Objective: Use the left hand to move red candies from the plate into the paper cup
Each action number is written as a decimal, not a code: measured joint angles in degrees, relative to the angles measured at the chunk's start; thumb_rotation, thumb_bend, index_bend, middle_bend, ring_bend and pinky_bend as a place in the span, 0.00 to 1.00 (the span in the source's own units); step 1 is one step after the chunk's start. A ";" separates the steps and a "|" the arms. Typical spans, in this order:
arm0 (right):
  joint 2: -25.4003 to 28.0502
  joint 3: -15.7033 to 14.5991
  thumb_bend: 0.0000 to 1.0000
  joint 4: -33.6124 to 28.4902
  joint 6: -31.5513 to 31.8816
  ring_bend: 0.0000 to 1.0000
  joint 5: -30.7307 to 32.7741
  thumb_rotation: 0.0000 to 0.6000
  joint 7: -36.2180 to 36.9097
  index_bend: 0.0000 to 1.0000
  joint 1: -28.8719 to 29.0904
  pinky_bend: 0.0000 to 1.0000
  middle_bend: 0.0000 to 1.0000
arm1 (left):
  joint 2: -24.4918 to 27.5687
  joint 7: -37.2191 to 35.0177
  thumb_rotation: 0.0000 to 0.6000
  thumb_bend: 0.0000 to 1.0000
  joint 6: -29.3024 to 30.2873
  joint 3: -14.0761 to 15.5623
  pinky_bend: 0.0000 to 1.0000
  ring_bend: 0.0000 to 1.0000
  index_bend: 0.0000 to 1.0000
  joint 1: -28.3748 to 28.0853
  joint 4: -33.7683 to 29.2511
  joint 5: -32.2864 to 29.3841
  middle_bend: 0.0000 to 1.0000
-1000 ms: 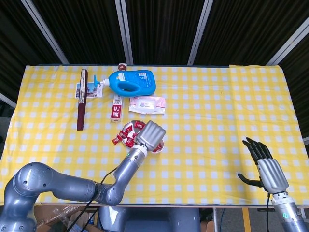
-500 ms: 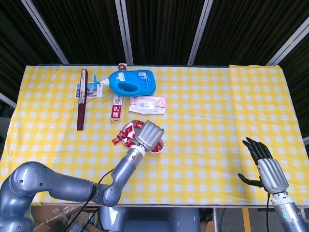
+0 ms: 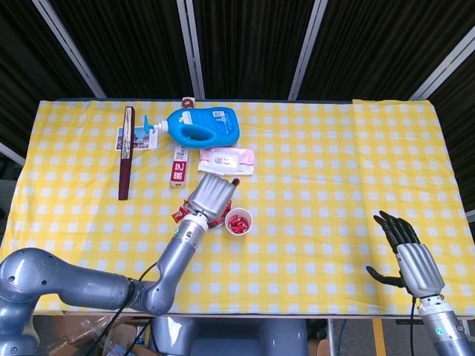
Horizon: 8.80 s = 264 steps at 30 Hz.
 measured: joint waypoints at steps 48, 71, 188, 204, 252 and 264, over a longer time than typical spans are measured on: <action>0.73 -0.14 0.28 -0.74 -1.43 0.00 0.52 1.00 1.37 0.00 0.50 0.00 0.00 | -10.86 2.39 1.00 0.25 -10.09 0.22 0.92 0.88 0.39 1.31 18.99 -13.30 0.40; 0.77 -0.18 0.28 -0.85 -1.44 0.00 0.64 1.00 1.19 0.00 0.45 0.00 0.00 | -10.07 0.61 1.00 0.44 -8.97 0.77 0.93 0.89 0.54 4.17 19.65 -6.46 0.63; 1.01 -0.09 0.28 -1.04 -1.66 0.00 0.73 1.00 2.24 0.00 0.59 0.00 0.00 | -12.90 -5.13 1.00 0.43 -11.81 -0.44 0.93 0.89 0.56 5.29 21.73 -2.36 0.63; 0.82 -0.03 0.28 -1.08 -1.46 0.00 0.84 1.00 1.57 0.00 0.48 0.00 0.00 | -4.79 -5.57 1.00 0.43 -7.87 -3.40 0.93 0.89 0.56 6.58 11.12 0.12 0.64; 0.75 -0.06 0.28 -0.95 -1.06 0.00 0.47 1.00 1.60 0.00 0.38 0.00 0.00 | -3.25 -8.57 1.00 0.27 -3.93 -5.12 0.93 0.89 0.34 4.92 -0.17 4.37 0.44; 0.64 -0.11 0.28 -1.00 -1.01 0.00 0.40 1.00 1.24 0.00 0.34 0.00 0.00 | 0.31 -8.70 1.00 0.25 5.68 -1.70 0.97 0.99 0.37 10.42 -4.73 5.32 0.92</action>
